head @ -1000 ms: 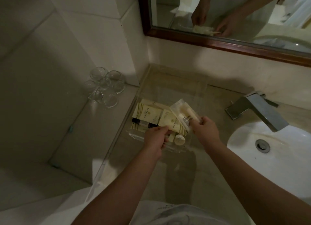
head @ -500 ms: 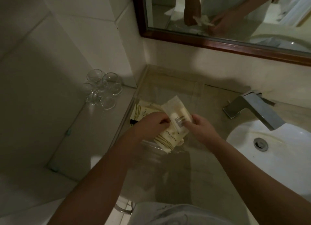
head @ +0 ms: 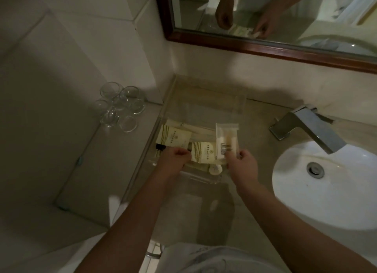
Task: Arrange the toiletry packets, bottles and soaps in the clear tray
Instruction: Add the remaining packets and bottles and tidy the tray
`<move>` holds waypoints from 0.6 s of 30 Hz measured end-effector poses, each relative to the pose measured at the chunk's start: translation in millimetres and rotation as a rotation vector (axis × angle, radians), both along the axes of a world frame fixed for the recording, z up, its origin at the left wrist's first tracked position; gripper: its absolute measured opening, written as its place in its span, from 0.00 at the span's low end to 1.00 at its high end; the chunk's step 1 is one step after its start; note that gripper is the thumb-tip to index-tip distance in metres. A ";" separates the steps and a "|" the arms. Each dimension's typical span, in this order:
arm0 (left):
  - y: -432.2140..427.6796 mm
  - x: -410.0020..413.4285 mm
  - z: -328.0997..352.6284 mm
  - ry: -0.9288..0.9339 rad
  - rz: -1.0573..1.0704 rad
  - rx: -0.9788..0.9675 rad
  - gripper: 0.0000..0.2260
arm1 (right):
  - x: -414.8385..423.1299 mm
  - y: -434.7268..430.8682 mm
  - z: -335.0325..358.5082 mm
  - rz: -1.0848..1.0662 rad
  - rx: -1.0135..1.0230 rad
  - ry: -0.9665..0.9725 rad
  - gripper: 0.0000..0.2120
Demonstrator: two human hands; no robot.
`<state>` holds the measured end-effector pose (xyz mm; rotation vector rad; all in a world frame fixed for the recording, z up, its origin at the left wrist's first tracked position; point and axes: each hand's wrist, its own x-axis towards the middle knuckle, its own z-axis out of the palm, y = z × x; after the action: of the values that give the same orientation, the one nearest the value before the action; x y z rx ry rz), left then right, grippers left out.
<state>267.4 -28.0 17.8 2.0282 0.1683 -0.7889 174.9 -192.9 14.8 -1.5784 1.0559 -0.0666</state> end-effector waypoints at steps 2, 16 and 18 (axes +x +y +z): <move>-7.3 5.9 0.6 -0.103 0.047 0.075 0.05 | 1.9 5.2 -0.9 0.038 -0.032 0.020 0.05; -10.4 -4.2 6.0 -0.272 0.094 0.103 0.03 | 5.5 4.1 -2.6 -0.053 0.004 -0.090 0.02; -11.1 -10.5 5.7 -0.298 0.074 0.144 0.03 | 7.1 4.1 -4.1 -0.044 0.022 -0.077 0.02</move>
<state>256.9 -39.0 23.5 2.2353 0.1315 -0.4320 182.0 -188.7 10.7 -1.5210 1.0284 -0.1443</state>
